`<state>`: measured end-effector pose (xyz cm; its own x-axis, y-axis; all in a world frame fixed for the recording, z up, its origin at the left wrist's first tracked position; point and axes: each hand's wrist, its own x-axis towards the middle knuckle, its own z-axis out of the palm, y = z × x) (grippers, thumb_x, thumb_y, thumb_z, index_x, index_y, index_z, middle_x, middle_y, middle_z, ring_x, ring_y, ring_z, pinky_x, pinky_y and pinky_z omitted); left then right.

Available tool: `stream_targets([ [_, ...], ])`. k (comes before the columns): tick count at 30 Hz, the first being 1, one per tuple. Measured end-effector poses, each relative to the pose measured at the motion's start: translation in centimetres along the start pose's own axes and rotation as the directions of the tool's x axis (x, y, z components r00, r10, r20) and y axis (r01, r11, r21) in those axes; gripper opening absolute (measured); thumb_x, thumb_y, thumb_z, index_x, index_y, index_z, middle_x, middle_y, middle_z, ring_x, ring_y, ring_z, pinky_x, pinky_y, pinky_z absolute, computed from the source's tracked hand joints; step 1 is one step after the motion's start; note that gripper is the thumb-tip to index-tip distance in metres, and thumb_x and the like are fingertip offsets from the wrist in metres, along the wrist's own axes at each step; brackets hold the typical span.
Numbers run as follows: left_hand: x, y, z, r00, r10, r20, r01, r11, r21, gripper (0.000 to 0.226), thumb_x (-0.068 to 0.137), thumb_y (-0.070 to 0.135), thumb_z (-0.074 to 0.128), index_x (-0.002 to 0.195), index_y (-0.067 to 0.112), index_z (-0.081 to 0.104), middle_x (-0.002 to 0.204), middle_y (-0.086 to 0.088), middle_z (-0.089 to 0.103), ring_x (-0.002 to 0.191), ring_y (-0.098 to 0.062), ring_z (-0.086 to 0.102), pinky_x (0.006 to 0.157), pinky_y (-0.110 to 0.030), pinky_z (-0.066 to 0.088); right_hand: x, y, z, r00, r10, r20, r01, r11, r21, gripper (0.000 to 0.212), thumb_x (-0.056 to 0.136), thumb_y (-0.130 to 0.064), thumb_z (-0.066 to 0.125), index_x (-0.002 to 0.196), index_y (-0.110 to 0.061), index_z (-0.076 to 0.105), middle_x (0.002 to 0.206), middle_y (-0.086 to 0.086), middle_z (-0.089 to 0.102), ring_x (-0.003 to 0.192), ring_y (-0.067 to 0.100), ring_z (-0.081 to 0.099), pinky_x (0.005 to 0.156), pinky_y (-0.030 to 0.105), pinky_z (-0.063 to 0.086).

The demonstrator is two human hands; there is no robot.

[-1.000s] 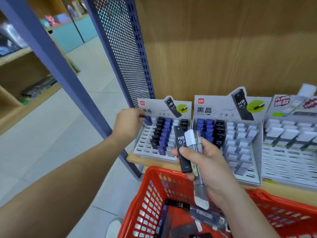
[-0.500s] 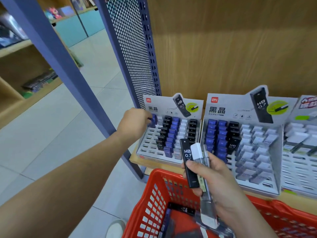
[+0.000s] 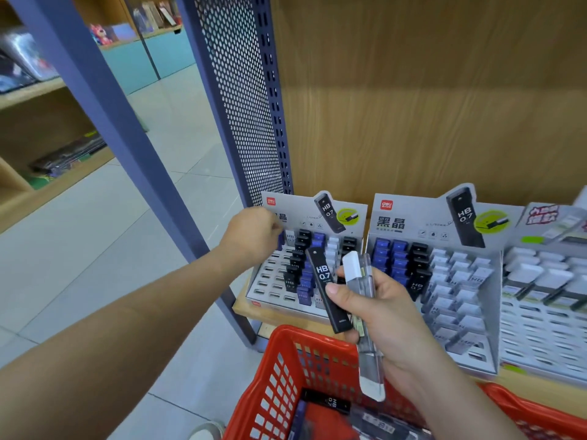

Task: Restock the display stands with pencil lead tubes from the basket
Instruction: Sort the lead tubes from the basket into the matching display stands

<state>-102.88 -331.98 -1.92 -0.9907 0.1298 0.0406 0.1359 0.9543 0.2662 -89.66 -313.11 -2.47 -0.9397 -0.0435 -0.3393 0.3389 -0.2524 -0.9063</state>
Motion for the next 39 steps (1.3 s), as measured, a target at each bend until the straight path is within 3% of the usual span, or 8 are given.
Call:
stream_targets([
  [4, -3.3, 3.7, -3.8, 0.885, 0.087, 0.456, 0.311, 0.619, -0.721, 0.023, 0.096, 0.021, 0.054, 0.105, 0.006, 0.070, 0.089, -0.006, 0.067, 0.071, -0.015, 0.065, 0.067, -0.025, 0.056, -0.4, -0.7, -0.2, 0.999, -0.020, -0.028, 0.021, 0.999, 0.025, 0.019, 0.082, -0.009, 0.076, 0.099, -0.012, 0.067, 0.066, 0.000, 0.065, 0.052, 0.014, 0.055, 0.037, 0.023, 0.037],
  [7, -5.7, 5.1, -4.8, 0.831, 0.201, 0.519, 0.364, 0.510, -0.779, 0.026, 0.089, 0.020, 0.062, 0.112, 0.009, 0.067, 0.086, 0.000, 0.070, 0.076, -0.015, 0.068, 0.070, -0.023, 0.055, -1.1, -1.0, -0.4, 1.000, -0.018, -0.013, 0.019, 0.999, 0.033, 0.018, 0.083, -0.009, 0.075, 0.099, -0.012, 0.067, 0.067, -0.001, 0.065, 0.054, 0.013, 0.057, 0.036, 0.023, 0.037],
  [14, -7.0, 5.3, -5.1, 0.918, 0.123, 0.377, 0.298, 0.413, -0.861, 0.022, 0.084, -0.009, 0.061, 0.098, 0.008, 0.064, 0.072, -0.003, 0.069, 0.069, -0.012, 0.068, 0.065, -0.021, 0.056, -3.4, 0.0, -2.7, 0.991, 0.094, 0.096, -0.104, 0.989, 0.107, 0.045, 0.072, -0.029, 0.074, 0.112, -0.010, 0.065, 0.073, 0.007, 0.067, 0.047, 0.013, 0.049, 0.036, 0.020, 0.033],
  [21, -6.0, 1.5, -5.6, 0.994, -0.066, 0.084, 0.099, 0.871, -0.481, 0.025, 0.082, -0.006, 0.066, 0.082, 0.019, 0.067, 0.085, -0.002, 0.065, 0.074, -0.013, 0.063, 0.066, -0.015, 0.048, -3.0, 2.7, -4.4, 0.950, 0.156, 0.270, -0.284, 0.787, 0.547, 0.074, 0.041, -0.009, 0.091, 0.109, 0.003, 0.065, 0.082, 0.016, 0.059, 0.051, 0.014, 0.047, 0.041, 0.024, 0.044],
  [24, -6.5, 1.0, -4.1, 0.992, 0.002, 0.127, 0.041, 0.940, -0.337, 0.022, 0.083, -0.002, 0.066, 0.085, 0.020, 0.066, 0.095, -0.003, 0.065, 0.080, -0.022, 0.067, 0.078, -0.031, 0.053, -2.9, 2.6, -3.8, 0.942, 0.133, 0.308, -0.311, 0.690, 0.654, 0.058, 0.065, 0.001, 0.076, 0.121, 0.004, 0.060, 0.093, 0.018, 0.064, 0.060, 0.015, 0.055, 0.051, 0.025, 0.052],
  [26, -6.5, 1.0, -3.5, 0.990, 0.042, 0.138, -0.004, 0.965, -0.264, 0.022, 0.084, -0.002, 0.065, 0.087, 0.020, 0.065, 0.093, -0.001, 0.066, 0.081, -0.022, 0.067, 0.082, -0.034, 0.054, -3.1, 2.3, -3.3, 0.945, 0.145, 0.293, -0.311, 0.674, 0.670, 0.030, 0.085, -0.003, 0.059, 0.112, 0.007, 0.068, 0.100, 0.016, 0.068, 0.065, 0.019, 0.063, 0.054, 0.026, 0.056],
  [31, -6.0, 1.8, -4.5, 0.998, 0.057, -0.002, -0.056, 0.966, -0.253, 0.028, 0.085, -0.001, 0.062, 0.084, 0.027, 0.061, 0.083, 0.011, 0.065, 0.073, 0.003, 0.059, 0.067, -0.008, 0.044, -4.0, 2.5, -2.3, 0.944, 0.183, 0.273, -0.313, 0.754, 0.577, 0.031, 0.086, -0.021, 0.059, 0.107, -0.003, 0.074, 0.114, 0.013, 0.072, 0.058, 0.020, 0.068, 0.040, 0.021, 0.051],
  [39, -6.5, 10.9, -3.7, 0.953, 0.239, -0.186, -0.302, 0.779, -0.549, 0.037, 0.081, -0.002, 0.070, 0.092, 0.034, 0.068, 0.089, 0.008, 0.059, 0.078, -0.017, 0.064, 0.082, -0.027, 0.053, -4.5, -1.2, -7.5, 0.995, -0.013, 0.102, -0.044, 0.844, 0.535, 0.031, 0.087, -0.026, 0.055, 0.106, -0.010, 0.073, 0.096, 0.007, 0.073, 0.037, 0.004, 0.037, 0.031, 0.013, 0.027],
])
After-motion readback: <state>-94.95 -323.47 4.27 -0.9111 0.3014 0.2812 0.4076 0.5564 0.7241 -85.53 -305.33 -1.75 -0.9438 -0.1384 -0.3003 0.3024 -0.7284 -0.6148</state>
